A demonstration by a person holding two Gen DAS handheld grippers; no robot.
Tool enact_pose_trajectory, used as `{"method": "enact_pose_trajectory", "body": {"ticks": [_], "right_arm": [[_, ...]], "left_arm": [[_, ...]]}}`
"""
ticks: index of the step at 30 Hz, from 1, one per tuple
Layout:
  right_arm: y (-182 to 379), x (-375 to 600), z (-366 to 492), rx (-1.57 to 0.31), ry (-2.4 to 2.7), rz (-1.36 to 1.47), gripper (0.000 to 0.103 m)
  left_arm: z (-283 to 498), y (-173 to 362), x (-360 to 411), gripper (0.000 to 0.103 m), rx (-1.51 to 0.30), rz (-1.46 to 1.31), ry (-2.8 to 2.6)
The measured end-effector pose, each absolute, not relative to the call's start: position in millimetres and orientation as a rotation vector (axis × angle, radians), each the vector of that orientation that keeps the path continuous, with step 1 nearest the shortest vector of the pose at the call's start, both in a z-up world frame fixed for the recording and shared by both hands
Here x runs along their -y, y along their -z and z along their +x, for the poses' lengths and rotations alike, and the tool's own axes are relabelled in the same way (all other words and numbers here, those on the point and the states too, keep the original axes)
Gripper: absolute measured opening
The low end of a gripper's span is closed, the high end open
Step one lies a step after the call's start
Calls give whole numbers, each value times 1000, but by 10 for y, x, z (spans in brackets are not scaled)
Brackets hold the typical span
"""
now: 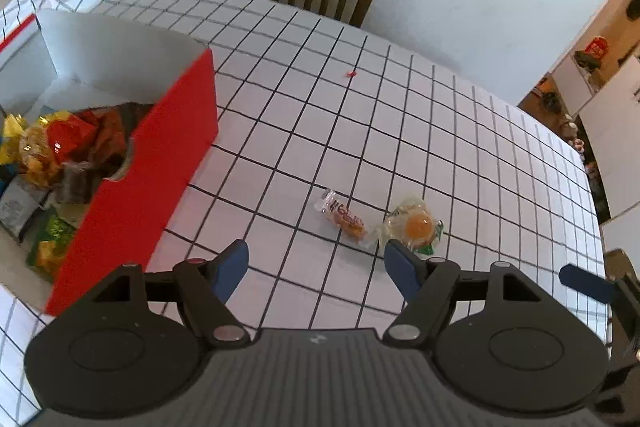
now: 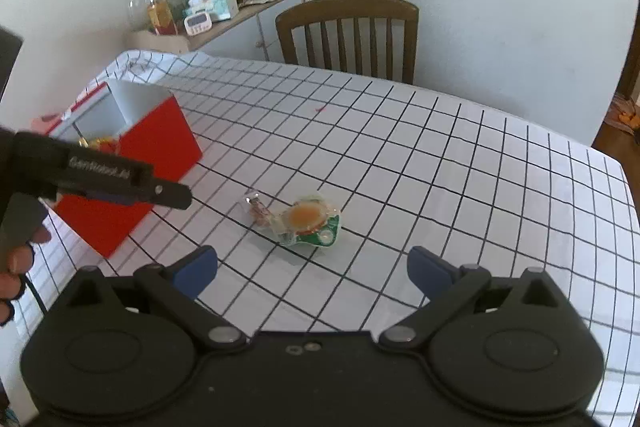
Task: Organize snacks
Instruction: 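Move both tools back from the box toward the last two snacks, then grasp the wrapped candy stick with the left gripper while the right grasps the clear orange-snack bag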
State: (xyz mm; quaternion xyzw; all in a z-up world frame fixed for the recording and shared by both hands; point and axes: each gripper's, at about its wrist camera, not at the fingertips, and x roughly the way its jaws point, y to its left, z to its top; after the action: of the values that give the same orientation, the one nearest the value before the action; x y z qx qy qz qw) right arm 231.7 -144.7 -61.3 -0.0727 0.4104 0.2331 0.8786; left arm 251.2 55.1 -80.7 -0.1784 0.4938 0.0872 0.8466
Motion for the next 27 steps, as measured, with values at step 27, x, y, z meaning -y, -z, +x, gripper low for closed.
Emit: {"method": "enact_pose_trajectory", "body": {"ticks": [27], "right_arm": [[1380,918,3063,-984,-546,-288,88]], "left_arm": [[3281,1553,-441,58,-1127,-518,-300]]}}
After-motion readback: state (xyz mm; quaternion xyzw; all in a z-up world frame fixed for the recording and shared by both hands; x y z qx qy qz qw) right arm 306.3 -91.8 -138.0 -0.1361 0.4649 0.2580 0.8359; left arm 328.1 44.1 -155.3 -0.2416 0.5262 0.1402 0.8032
